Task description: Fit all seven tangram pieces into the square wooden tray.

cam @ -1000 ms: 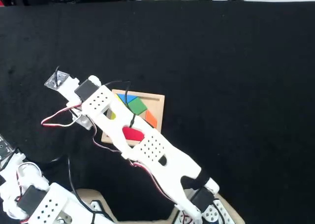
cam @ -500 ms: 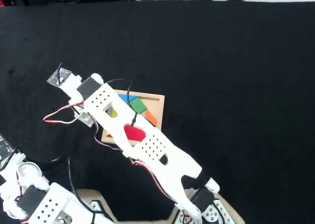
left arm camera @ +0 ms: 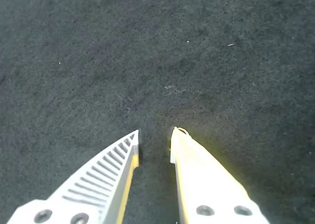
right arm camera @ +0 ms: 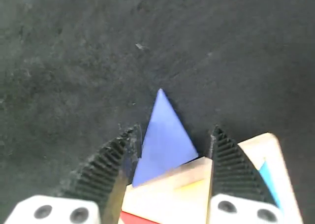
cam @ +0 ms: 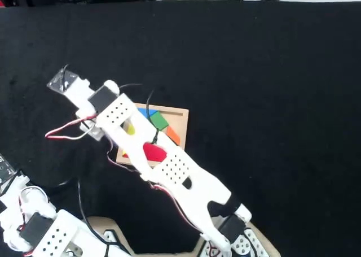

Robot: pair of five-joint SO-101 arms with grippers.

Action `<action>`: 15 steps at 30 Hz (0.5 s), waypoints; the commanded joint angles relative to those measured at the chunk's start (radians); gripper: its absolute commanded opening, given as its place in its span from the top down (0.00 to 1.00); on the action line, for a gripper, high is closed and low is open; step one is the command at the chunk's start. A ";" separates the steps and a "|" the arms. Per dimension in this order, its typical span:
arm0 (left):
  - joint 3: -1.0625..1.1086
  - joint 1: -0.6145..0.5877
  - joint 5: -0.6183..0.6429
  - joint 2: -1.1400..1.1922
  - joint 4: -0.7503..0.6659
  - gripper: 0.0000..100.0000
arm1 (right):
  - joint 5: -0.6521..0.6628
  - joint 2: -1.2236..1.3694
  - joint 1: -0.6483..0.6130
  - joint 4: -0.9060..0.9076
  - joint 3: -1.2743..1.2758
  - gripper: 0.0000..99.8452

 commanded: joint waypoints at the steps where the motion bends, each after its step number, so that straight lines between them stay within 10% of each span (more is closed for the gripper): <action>1: -0.008 0.013 0.005 -0.003 0.003 0.88 | 0.006 -0.096 0.025 0.040 -0.038 0.78; 15: -0.008 0.013 0.005 -0.003 0.003 0.88 | -0.123 -0.107 0.011 -0.012 0.191 0.72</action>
